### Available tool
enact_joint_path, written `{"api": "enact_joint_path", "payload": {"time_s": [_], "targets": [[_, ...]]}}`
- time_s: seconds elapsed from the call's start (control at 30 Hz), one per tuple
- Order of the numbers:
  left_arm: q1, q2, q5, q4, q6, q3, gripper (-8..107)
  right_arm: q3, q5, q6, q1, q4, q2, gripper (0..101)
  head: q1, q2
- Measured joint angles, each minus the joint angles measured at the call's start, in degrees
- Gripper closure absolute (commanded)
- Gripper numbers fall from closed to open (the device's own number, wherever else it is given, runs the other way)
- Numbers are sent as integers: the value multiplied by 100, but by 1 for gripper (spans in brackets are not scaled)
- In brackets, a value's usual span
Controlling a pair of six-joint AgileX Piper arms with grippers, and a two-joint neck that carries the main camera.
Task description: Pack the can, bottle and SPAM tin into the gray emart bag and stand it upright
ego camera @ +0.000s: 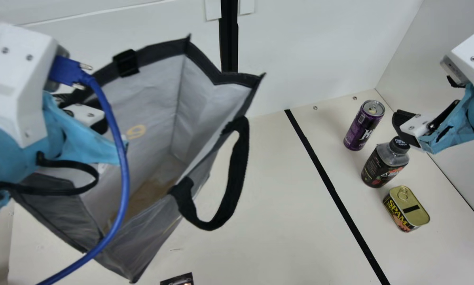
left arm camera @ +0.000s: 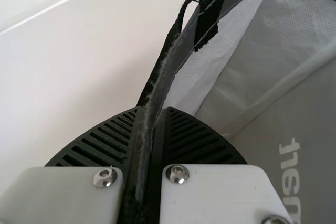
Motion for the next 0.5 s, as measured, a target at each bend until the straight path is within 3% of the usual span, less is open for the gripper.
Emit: {"api": "enact_joint_path", "payload": {"time_s": [0.2,0.5], "targets": [[-66,-282,-117,896,-394,338,107,0,0,0,0,0,0,6,0,0],[-241,-841,-302,2142,-1134,1366,107,0,0,0,0,0,0,6,0,0]]}}
